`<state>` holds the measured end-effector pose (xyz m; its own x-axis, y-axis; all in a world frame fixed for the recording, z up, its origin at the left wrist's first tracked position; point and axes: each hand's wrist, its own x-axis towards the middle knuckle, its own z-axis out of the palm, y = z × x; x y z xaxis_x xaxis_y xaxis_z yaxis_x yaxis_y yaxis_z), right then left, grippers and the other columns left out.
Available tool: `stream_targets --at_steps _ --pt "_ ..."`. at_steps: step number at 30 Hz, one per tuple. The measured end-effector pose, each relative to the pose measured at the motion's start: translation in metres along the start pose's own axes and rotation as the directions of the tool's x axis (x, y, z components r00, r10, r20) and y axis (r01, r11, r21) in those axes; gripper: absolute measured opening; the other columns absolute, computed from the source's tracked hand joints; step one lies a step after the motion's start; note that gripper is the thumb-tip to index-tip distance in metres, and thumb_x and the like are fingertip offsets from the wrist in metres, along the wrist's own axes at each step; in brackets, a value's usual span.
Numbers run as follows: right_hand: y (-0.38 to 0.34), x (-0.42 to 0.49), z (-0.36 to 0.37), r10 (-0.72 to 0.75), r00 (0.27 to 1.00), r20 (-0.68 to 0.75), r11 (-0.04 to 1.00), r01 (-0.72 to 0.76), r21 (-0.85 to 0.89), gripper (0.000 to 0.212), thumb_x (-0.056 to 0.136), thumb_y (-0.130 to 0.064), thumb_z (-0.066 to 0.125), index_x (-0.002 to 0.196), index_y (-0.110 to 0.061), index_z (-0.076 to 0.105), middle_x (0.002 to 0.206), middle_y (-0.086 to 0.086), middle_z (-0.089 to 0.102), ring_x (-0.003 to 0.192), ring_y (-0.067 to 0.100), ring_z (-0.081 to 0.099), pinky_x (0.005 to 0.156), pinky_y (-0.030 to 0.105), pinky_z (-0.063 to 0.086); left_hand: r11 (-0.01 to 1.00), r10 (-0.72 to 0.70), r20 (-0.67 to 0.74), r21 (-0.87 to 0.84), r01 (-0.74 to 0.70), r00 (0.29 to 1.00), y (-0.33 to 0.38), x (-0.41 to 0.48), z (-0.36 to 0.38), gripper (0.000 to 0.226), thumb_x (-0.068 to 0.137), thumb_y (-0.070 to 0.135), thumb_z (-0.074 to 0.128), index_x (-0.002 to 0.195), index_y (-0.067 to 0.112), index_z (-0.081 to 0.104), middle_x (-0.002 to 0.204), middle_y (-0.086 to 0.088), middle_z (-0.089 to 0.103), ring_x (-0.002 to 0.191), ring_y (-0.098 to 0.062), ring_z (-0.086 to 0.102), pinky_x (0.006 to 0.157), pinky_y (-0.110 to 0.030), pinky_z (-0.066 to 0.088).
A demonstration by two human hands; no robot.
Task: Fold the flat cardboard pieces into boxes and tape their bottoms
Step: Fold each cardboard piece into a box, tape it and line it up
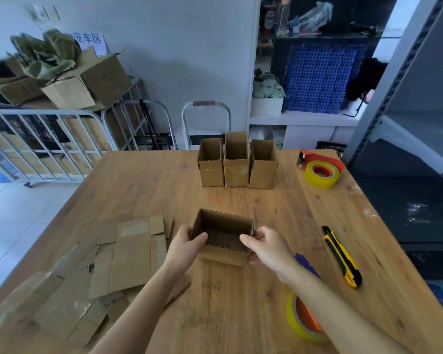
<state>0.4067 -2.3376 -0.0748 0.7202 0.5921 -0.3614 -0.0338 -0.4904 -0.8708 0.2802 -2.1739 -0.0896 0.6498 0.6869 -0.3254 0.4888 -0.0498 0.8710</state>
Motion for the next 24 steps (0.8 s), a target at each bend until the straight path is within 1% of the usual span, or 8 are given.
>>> stream_targets --at_steps 3,6,8,10,13,15,19,24 --pt "-0.023 0.022 0.01 0.008 0.998 -0.063 0.999 -0.011 -0.039 0.032 0.092 -0.034 0.06 0.089 -0.003 0.058 0.084 0.008 0.063 0.07 0.021 0.071 0.062 0.031 0.061 0.999 0.033 -0.07 -0.006 -0.033 0.997 0.015 0.019 -0.019 0.011 0.092 0.022 0.057 0.1 0.015 0.056 0.092 -0.006 0.06 0.084 -0.019 0.057 0.069 -0.03 0.045" --pt "-0.044 0.049 0.026 0.105 0.994 -0.032 0.994 -0.104 0.025 0.03 0.091 -0.03 0.062 0.096 0.0 0.061 0.091 0.016 0.07 0.063 0.024 0.073 0.059 0.032 0.061 0.999 0.035 -0.114 -0.027 -0.038 0.993 0.029 0.046 -0.044 0.009 0.092 0.019 0.055 0.099 0.016 0.06 0.095 -0.007 0.065 0.092 -0.024 0.061 0.08 -0.039 0.05" --pt "-0.057 0.067 0.04 0.173 0.984 0.042 0.974 -0.177 0.144 0.021 0.091 -0.018 0.062 0.103 0.0 0.061 0.096 0.017 0.07 0.065 0.026 0.073 0.062 0.033 0.061 0.996 0.079 -0.151 -0.024 -0.083 0.985 0.036 0.063 -0.061 0.012 0.094 0.02 0.054 0.103 0.017 0.061 0.099 -0.002 0.065 0.099 -0.022 0.06 0.076 -0.03 0.048" --pt "-0.072 0.084 0.057 0.222 0.971 0.093 0.937 -0.239 0.254 0.02 0.091 -0.008 0.06 0.108 0.003 0.059 0.099 0.02 0.07 0.068 0.027 0.074 0.061 0.032 0.061 0.989 0.136 -0.194 -0.034 -0.145 0.971 0.041 0.079 -0.076 0.026 0.096 0.03 0.053 0.119 0.016 0.056 0.11 0.004 0.062 0.105 -0.017 0.058 0.077 -0.025 0.043" --pt "-0.096 0.111 0.084 0.269 0.955 0.123 0.868 -0.296 0.399 0.02 0.092 -0.005 0.059 0.111 0.0 0.058 0.102 0.02 0.068 0.074 0.026 0.074 0.061 0.029 0.06 0.984 0.164 -0.281 -0.028 -0.179 0.946 0.04 0.108 -0.104 0.056 0.095 0.045 0.051 0.141 0.015 0.039 0.131 0.005 0.05 0.118 -0.012 0.049 0.092 -0.029 0.039" --pt "-0.11 0.131 0.102 0.298 0.943 0.148 0.796 -0.331 0.506 0.019 0.092 -0.005 0.059 0.111 -0.002 0.058 0.104 0.02 0.067 0.08 0.027 0.074 0.064 0.03 0.06 0.983 0.182 -0.323 0.08 -0.165 0.929 0.03 0.127 -0.119 0.058 0.095 0.046 0.051 0.142 0.014 0.038 0.139 0.0 0.048 0.124 -0.017 0.048 0.095 -0.032 0.041" --pt "-0.137 0.177 0.132 0.335 0.927 0.166 0.661 -0.357 0.659 0.021 0.093 -0.005 0.059 0.114 -0.005 0.056 0.11 0.022 0.065 0.088 0.032 0.071 0.063 0.032 0.061 0.932 0.211 -0.337 0.351 -0.086 0.917 0.003 0.148 -0.138 0.055 0.093 0.032 0.059 0.14 0.011 0.04 0.14 -0.008 0.049 0.126 -0.022 0.048 0.1 -0.038 0.043" --pt "-0.151 0.227 0.158 0.386 0.915 0.12 0.606 -0.35 0.714 0.034 0.094 -0.005 0.058 0.126 -0.004 0.052 0.112 0.024 0.063 0.086 0.034 0.069 0.072 0.038 0.062 0.888 0.224 -0.262 0.452 -0.086 0.939 -0.026 0.153 -0.156 0.061 0.093 0.024 0.058 0.145 0.008 0.031 0.147 -0.012 0.039 0.132 -0.024 0.041 0.102 -0.032 0.039"
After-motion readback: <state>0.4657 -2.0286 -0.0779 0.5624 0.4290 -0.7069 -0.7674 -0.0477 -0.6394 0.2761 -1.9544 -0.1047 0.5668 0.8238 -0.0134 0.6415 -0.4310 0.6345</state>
